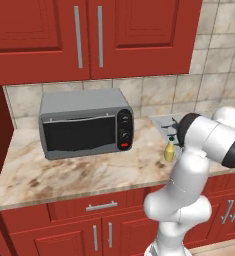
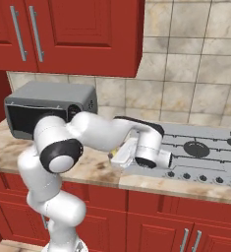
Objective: Take 2 condiments from the cabinet and move them on the counter near the stove.Make sure the condiments are lined up with each other, next to each other.
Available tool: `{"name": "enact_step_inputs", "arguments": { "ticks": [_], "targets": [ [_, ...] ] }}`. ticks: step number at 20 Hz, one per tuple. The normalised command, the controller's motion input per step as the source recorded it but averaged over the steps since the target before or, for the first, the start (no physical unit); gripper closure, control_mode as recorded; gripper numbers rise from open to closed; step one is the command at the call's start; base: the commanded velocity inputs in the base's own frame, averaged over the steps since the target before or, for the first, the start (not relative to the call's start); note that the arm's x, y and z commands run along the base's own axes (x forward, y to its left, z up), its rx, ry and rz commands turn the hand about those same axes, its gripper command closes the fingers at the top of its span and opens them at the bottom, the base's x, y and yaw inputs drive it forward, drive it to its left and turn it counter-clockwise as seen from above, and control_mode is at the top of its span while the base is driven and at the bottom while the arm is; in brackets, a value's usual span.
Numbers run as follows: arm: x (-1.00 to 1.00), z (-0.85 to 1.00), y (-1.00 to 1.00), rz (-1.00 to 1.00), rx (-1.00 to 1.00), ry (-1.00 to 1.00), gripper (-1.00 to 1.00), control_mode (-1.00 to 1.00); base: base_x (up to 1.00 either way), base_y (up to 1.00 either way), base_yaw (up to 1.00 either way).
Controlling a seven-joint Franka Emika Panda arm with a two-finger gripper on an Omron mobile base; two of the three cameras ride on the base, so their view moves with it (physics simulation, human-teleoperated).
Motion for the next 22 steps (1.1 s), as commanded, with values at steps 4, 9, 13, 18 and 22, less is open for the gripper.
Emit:
{"name": "enact_step_inputs", "arguments": {
  "ticks": [4,9,13,18,22],
  "targets": [
    [-0.67,0.55,0.00,-0.08,0.00,0.00,-1.00,-1.00,0.00,0.00,0.00],
    [-0.55,0.58,0.00,-0.16,0.00,0.00,-1.00,-1.00,0.00,0.00,0.00],
    [-0.50,0.80,0.00,-0.23,0.00,0.12,-1.00,-1.00,0.00,0.00,0.00],
    [-0.34,0.79,0.00,-0.33,0.00,0.31,-1.00,-1.00,0.00,0.00,0.00],
    [-0.42,0.70,0.04,-0.37,0.00,0.47,-1.00,-1.00,0.00,0.00,0.00]
  ]
}}
